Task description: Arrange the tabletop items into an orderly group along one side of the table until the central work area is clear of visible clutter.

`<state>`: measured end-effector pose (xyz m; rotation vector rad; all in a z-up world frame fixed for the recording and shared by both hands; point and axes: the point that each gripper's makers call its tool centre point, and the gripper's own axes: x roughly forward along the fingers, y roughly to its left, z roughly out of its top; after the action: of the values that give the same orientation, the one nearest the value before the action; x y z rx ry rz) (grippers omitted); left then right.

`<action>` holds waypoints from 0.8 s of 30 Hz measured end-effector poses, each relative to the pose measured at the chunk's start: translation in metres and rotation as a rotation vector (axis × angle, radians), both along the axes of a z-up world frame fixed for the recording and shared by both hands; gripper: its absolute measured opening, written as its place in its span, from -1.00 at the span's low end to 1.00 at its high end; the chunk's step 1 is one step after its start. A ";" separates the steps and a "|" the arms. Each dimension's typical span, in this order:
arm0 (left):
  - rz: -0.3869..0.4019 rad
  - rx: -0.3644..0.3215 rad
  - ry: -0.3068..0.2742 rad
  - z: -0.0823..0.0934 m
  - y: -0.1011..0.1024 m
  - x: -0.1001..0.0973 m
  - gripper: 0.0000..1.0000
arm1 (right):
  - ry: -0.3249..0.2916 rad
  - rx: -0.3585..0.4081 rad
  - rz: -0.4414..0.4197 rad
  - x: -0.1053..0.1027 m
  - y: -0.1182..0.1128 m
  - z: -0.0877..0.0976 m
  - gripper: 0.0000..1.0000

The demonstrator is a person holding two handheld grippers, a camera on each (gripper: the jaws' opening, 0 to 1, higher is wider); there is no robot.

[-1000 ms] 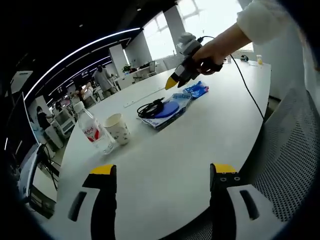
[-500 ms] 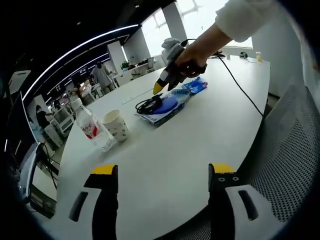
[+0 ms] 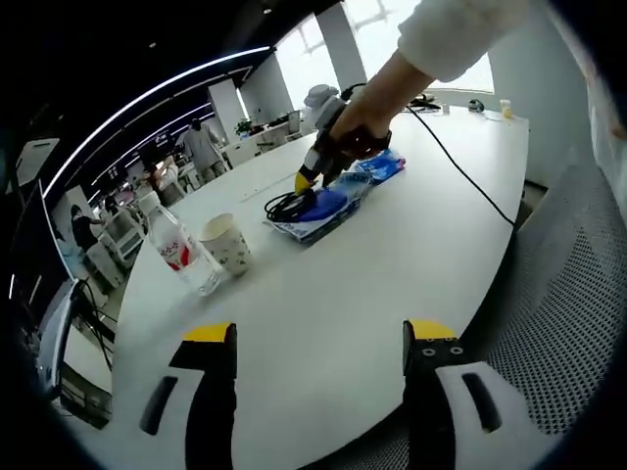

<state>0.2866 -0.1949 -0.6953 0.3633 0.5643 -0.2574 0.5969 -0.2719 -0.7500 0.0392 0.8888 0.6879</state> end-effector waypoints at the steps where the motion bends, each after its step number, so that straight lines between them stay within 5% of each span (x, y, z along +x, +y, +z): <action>1: 0.001 0.002 0.003 -0.001 0.000 0.000 0.36 | -0.001 -0.002 -0.006 0.002 0.001 -0.002 -0.01; 17: 0.000 0.038 0.016 -0.003 0.004 -0.001 0.34 | -0.078 -0.126 -0.031 0.016 -0.006 -0.010 -0.41; 21: -0.002 0.041 0.024 -0.005 0.004 -0.002 0.33 | -0.012 -0.044 -0.166 0.020 -0.012 -0.009 -0.73; 24: -0.002 0.042 0.025 -0.005 0.004 -0.002 0.33 | -0.007 -0.022 -0.179 0.020 -0.013 -0.008 -0.78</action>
<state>0.2849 -0.1905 -0.7006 0.4017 0.5947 -0.2529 0.6173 -0.2848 -0.7583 0.0956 0.8745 0.5110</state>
